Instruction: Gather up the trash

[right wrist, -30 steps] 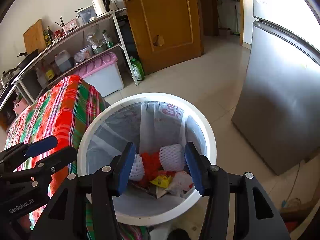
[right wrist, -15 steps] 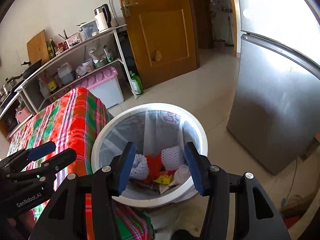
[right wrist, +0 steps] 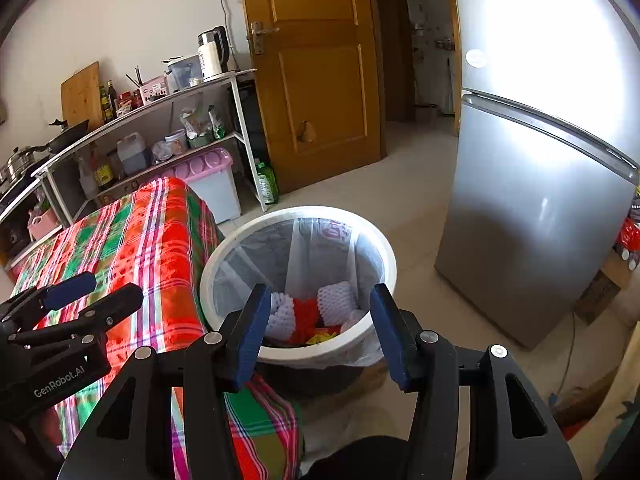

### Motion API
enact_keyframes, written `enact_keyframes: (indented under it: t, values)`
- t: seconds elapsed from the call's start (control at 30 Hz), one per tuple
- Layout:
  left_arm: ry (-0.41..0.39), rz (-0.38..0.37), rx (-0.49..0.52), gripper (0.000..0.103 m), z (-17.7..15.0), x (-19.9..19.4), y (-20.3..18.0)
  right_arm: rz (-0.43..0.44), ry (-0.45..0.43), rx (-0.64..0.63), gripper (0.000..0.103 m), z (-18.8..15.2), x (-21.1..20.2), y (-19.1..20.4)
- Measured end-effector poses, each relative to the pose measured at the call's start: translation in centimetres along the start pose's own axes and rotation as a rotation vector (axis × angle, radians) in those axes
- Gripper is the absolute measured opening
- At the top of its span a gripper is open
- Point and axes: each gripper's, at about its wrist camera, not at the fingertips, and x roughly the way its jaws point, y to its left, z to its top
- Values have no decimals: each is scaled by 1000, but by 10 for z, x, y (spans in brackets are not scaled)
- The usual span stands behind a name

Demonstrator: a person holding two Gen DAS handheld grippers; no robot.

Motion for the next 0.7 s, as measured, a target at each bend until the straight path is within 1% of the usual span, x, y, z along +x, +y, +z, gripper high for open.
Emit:
enact_keyframes:
  t: [0.03, 0.17, 0.3, 0.53, 0.7]
  values:
    - [0, 2, -1, 74, 0, -1, 0, -10, 0, -2, 53, -1, -1, 1]
    - [-16, 16, 7, 74, 0, -6, -1, 4, -7, 17, 53, -3, -7, 0]
    - [-27, -4, 3, 75, -2, -8, -2, 9, -15, 26, 53, -4, -13, -1]
    - [-21, -6, 2, 75, -1, -8, -1, -6, -28, 32, 53, -4, -19, -2]
    - [-20, 6, 2, 75, -2, -8, -1, -12, -30, 18, 53, -5, -18, 2]
